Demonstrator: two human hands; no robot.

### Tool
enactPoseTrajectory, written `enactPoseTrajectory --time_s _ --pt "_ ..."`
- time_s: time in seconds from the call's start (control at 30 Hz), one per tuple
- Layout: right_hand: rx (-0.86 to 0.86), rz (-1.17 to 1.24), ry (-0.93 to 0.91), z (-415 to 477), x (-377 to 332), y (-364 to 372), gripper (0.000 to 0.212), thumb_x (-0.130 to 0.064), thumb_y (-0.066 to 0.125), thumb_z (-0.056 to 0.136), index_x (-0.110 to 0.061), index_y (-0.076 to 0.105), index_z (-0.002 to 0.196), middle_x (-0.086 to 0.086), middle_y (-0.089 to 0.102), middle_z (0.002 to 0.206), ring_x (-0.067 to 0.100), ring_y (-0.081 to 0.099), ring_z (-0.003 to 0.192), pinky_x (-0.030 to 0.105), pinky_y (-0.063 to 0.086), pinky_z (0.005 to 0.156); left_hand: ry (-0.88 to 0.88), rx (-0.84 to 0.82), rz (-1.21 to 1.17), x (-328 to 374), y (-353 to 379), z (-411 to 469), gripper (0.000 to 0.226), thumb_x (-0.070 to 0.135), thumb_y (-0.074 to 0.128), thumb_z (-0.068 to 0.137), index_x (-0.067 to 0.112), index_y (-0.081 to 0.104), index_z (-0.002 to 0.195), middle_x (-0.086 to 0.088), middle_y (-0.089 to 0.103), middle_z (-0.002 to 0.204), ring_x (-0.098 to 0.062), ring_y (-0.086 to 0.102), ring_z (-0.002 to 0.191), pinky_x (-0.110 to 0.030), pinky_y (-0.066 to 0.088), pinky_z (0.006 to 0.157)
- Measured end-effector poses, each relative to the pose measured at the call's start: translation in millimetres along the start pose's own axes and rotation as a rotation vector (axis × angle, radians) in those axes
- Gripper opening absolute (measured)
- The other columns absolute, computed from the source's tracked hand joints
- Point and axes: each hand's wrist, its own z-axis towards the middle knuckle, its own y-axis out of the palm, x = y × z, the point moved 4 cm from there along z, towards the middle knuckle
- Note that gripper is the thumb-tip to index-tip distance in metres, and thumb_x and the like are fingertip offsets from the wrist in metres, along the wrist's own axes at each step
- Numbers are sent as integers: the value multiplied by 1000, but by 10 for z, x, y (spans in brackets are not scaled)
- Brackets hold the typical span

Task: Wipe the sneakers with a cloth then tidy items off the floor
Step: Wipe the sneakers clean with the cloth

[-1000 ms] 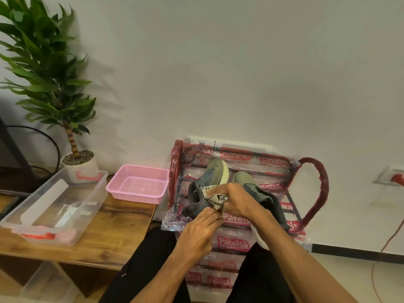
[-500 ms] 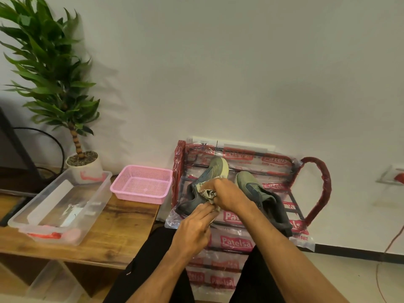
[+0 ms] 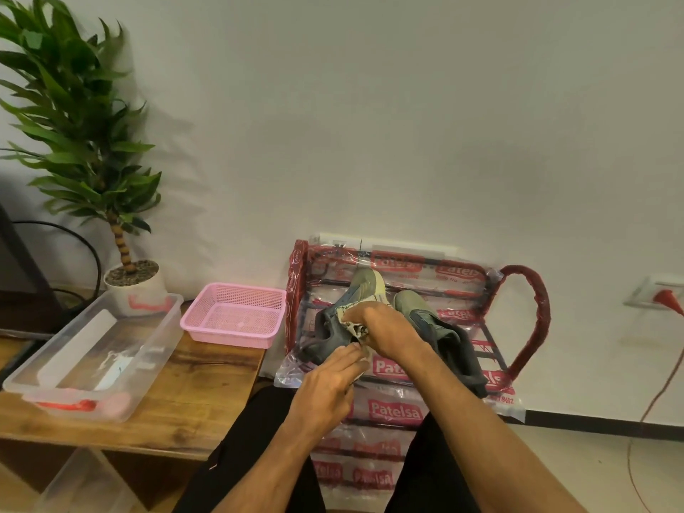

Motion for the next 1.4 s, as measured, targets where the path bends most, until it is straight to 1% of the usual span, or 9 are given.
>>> enactPoseTrajectory --time_s 0.23,0.43,0.6,0.7,0.83,0.9,0.97,1.2,1.4 --pt "-78 324 66 -91 39 5 45 1 62 73 -26 75 106 2 74 105 21 68 95 41 56 82 -48 -12 -64 -43 -55 1 51 -8 63 71 17 66 115 11 59 123 -1 51 121 -22 48 96" --pt "35 38 43 -131 28 -10 42 -1 68 76 -18 70 115 4 69 117 22 63 110 38 51 91 35 16 21 71 22 44 54 -14 70 68 11 68 116 0 64 124 -10 51 125 -20 37 108" --pt "107 151 110 -286 48 56 60 7 57 76 -18 61 130 1 58 136 18 49 130 31 38 108 96 -14 37 99 10 38 41 -7 58 79 8 65 117 -2 62 124 -13 50 124 -29 44 103" --pt "97 291 169 -356 163 65 59 5 60 75 -25 65 125 -1 63 130 17 54 125 35 45 103 137 -9 95 94 -2 25 44 -2 50 84 9 59 125 -4 56 132 -15 45 130 -30 41 107" --pt "186 483 267 -398 237 3 56 9 53 78 -24 69 120 -2 71 116 13 62 112 29 51 93 114 16 192 37 61 -30 62 -10 71 70 10 56 127 -7 54 136 -20 43 134 -34 33 114" --pt "250 572 288 -422 224 -9 50 8 52 79 -26 73 110 -7 75 95 10 67 93 31 55 79 69 19 253 -22 57 -58 64 -5 78 68 10 58 126 -7 54 135 -22 44 133 -37 29 116" --pt "254 600 291 -446 200 47 45 6 59 79 -26 74 107 -9 75 93 6 67 90 31 55 78 16 22 296 -64 19 -76 65 4 85 66 9 59 126 -9 56 132 -26 48 130 -40 34 112" --pt "218 371 77 -488 -96 135 57 7 56 74 -26 68 119 -9 66 123 8 57 117 27 46 99 -289 77 148 -213 -76 -151 72 13 85 67 12 52 131 -6 52 136 -22 49 128 -40 51 98" --pt "218 104 -116 -265 -283 113 50 -2 71 78 -19 65 125 0 64 128 17 55 122 30 41 105 -393 88 117 -363 -106 -224 67 17 84 71 11 56 132 -8 55 137 -19 50 128 -33 40 104"
